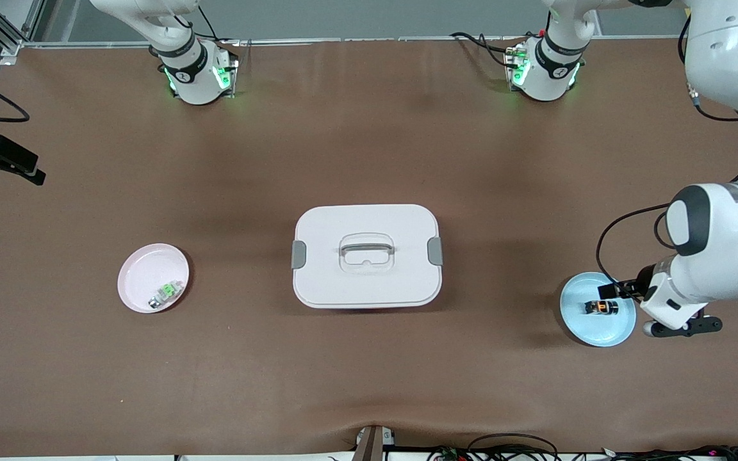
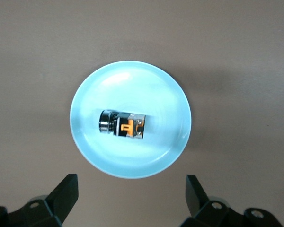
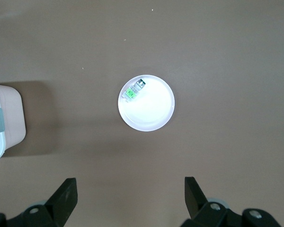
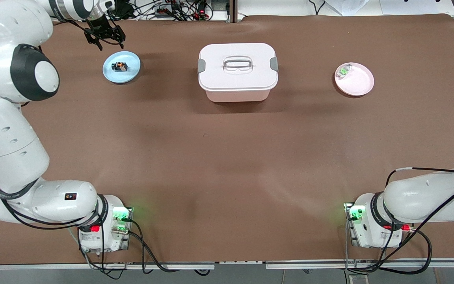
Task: Transfer orange switch to right arm and place
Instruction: 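Lower the left gripper onto the orange switch on the blue plate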
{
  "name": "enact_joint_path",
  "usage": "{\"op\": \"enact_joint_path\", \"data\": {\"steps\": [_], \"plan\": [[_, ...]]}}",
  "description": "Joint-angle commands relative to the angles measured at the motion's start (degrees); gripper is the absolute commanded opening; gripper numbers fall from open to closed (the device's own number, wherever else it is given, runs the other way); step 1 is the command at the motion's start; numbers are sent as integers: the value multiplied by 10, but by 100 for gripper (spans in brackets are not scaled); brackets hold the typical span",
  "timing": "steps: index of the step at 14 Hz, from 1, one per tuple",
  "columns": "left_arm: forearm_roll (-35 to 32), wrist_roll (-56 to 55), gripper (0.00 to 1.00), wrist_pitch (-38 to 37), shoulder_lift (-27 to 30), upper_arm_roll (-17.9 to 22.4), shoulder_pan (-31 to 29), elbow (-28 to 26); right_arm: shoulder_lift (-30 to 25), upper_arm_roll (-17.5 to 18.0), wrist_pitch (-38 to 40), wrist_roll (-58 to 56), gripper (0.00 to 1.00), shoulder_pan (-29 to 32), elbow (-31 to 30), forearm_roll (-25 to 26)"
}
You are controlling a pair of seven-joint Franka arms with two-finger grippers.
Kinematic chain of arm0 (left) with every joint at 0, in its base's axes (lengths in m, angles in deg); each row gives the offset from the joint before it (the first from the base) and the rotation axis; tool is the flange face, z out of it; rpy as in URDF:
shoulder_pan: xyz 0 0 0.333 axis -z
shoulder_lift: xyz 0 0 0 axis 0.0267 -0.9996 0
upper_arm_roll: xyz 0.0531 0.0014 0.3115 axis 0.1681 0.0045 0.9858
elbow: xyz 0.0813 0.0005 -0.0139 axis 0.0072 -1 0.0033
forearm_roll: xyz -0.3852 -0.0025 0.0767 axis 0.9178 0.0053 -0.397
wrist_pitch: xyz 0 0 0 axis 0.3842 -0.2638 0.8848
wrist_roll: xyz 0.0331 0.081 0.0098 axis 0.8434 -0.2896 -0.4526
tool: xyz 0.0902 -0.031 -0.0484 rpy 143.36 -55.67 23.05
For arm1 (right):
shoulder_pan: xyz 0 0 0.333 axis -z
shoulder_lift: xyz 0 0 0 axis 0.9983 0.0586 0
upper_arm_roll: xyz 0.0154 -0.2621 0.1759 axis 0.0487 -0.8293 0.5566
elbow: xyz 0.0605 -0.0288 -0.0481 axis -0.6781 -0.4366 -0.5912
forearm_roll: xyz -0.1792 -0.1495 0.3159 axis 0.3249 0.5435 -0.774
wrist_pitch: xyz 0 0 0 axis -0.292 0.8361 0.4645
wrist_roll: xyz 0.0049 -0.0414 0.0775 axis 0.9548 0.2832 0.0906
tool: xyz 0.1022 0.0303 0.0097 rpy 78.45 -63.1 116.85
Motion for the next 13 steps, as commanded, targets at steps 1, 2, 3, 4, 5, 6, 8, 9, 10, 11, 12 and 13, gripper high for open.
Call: {"op": "enact_joint_path", "data": {"steps": [1,2,3,4,5,6,8,9,10,11,12,13], "plan": [[-10,11,100,29,-30,0,-1,10,-12,0,-4,4,100,1,-12,-2],[-9,24,100,43,-39,0,-1,10,-11,0,-4,4,100,1,-12,-2],[-9,38,100,54,-46,0,-5,10,-12,0,-4,4,100,1,-12,-2],[-9,45,100,64,-50,0,-11,10,-11,0,-4,4,100,1,-12,-2],[-9,53,100,72,-55,0,-12,10,-11,0,-4,4,100,1,-12,-2],[-9,67,100,81,-58,0,-11,9,-11,0,-4,4,100,1,-12,-2],[-9,94,100,93,-65,0,-12,9,-11,0,-4,4,100,0,-12,-2],[-9,95,100,100,-70,0,-13,5,-11,0,-4,4,100,0,-12,-2],[-9,95,100,111,-71,0,-13,-4,-11,0,-4,4,100,1,-12,-3],[-9,98,100,120,-72,1,-13,-12,-11,0,-5,4,100,1,-12,-2],[-11,104,100,127,-73,2,-14,-16,-11,0,-6,4,100,1,-12,-3],[-24,106,100,130,-73,2,-19,-16,-11,0,-6,4,100,1,-12,-2]]}}
